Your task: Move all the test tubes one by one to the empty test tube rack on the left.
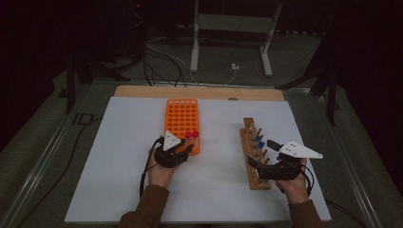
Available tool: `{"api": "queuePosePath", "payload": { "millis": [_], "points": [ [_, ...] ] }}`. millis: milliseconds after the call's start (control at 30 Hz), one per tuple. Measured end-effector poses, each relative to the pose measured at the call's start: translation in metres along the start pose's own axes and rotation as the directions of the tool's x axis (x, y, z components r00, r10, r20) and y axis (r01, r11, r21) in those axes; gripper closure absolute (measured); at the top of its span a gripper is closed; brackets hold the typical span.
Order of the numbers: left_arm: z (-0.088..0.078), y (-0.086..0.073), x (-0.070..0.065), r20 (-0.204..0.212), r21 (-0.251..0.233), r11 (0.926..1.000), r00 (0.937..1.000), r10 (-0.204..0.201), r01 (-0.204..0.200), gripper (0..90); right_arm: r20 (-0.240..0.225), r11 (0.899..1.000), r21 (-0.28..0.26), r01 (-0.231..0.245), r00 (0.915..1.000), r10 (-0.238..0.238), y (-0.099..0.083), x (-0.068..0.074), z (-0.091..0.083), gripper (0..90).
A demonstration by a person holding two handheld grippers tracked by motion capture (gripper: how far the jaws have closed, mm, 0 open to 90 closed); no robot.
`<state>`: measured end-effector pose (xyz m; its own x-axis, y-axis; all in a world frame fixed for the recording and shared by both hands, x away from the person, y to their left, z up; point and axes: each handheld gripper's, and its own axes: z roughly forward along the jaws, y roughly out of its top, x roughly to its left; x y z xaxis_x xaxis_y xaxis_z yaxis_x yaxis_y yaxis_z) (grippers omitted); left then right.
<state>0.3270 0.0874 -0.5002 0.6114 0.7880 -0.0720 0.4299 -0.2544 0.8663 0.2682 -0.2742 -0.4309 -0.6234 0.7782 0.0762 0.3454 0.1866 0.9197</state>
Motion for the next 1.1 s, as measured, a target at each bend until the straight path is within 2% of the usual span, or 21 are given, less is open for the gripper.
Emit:
{"api": "queuePosePath", "payload": {
  "millis": [133, 267, 367, 533, 867, 1100],
  "points": [
    [-0.006, 0.001, 0.000, 0.007, -0.026, 0.9996, 1.0000, -0.007, 0.007, 50.0, 0.021, 1.000, 0.013, 0.005, 0.9998, -0.005, -0.002, -0.003, 0.003, 6.0],
    [-0.014, 0.003, -0.001, 0.016, -0.054, 0.9982, 0.9995, -0.026, 0.026, 39.8, 0.052, 0.999, 0.040, 0.025, 0.9983, -0.027, -0.004, -0.004, 0.008, 10.2],
    [-0.019, 0.004, -0.002, 0.006, -0.066, 0.9973, 0.9995, -0.032, 0.032, 30.2, 0.076, 0.998, 0.053, 0.033, 0.9964, -0.037, -0.005, -0.005, 0.011, 15.5],
    [-0.027, 0.005, -0.005, -0.017, -0.092, 0.9941, 0.9981, -0.059, 0.057, 18.1, 0.104, 0.998, 0.065, 0.017, 0.9943, -0.024, -0.008, -0.010, 0.016, 25.6],
    [-0.037, 0.010, -0.009, 0.000, -0.124, 0.9903, 0.9980, -0.064, 0.063, 14.9, 0.180, 0.992, 0.123, -0.010, 0.9836, -0.012, -0.014, -0.017, 0.029, 58.1],
    [-0.043, 0.012, -0.011, 0.023, -0.142, 0.9870, 0.9970, -0.073, 0.076, 14.5, 0.188, 0.990, 0.139, -0.023, 0.9822, -0.003, -0.017, -0.019, 0.033, 68.2]
  ]
}}
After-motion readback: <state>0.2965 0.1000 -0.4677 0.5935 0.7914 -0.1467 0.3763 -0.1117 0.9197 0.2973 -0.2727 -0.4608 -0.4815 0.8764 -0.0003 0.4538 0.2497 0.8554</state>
